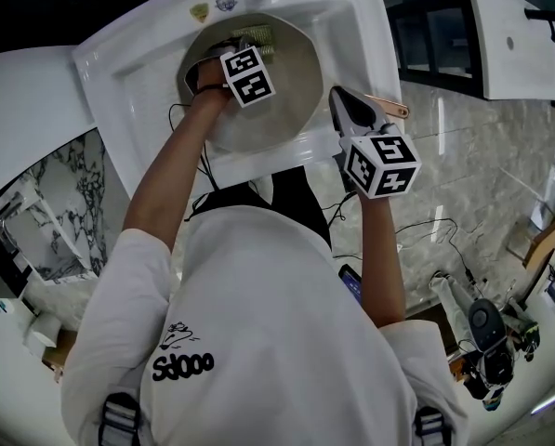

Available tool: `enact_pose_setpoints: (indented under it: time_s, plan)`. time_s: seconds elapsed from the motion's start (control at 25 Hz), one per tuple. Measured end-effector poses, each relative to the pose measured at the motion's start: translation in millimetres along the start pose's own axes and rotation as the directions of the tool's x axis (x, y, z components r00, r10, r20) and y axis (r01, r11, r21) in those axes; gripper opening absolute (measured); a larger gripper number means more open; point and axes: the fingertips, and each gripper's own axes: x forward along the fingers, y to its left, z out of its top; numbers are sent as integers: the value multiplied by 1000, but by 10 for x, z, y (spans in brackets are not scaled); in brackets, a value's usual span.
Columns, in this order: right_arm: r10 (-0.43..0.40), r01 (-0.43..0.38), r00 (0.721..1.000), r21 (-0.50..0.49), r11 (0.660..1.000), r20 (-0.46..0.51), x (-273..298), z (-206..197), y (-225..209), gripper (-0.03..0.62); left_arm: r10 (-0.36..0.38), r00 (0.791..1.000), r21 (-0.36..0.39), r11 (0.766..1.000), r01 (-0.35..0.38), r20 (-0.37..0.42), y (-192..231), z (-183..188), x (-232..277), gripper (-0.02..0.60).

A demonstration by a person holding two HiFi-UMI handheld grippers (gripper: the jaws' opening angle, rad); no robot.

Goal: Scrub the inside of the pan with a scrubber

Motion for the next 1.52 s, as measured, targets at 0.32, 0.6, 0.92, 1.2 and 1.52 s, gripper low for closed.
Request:
enact_pose_setpoints:
  time_s: [0.32,0.6,0.92,1.2,1.52]
  plan:
    - [3,-3,1000,-2,1000,5,21,12,52,9,-278,959,27,960,280,-56,-488,-17,-137,66]
    - [4,-4,1000,-7,1000,7,8,7,92,9,-523,847,37,848,528,-100,-1224,-138,-331,64]
    - [10,-9,1000,-21,1000,19,14,12,202,9,-648,759,-14,761,649,-56,-1587,-109,-358,64]
    - [10,-9,1000,-32,999,24,-31,7,283,9,-750,658,-56,661,748,-60,-1696,-190,-519,64]
    - [6,-6,1000,-35,999,27,-70,-17,372,9,-847,526,-26,529,848,-81,-1816,-243,-847,64]
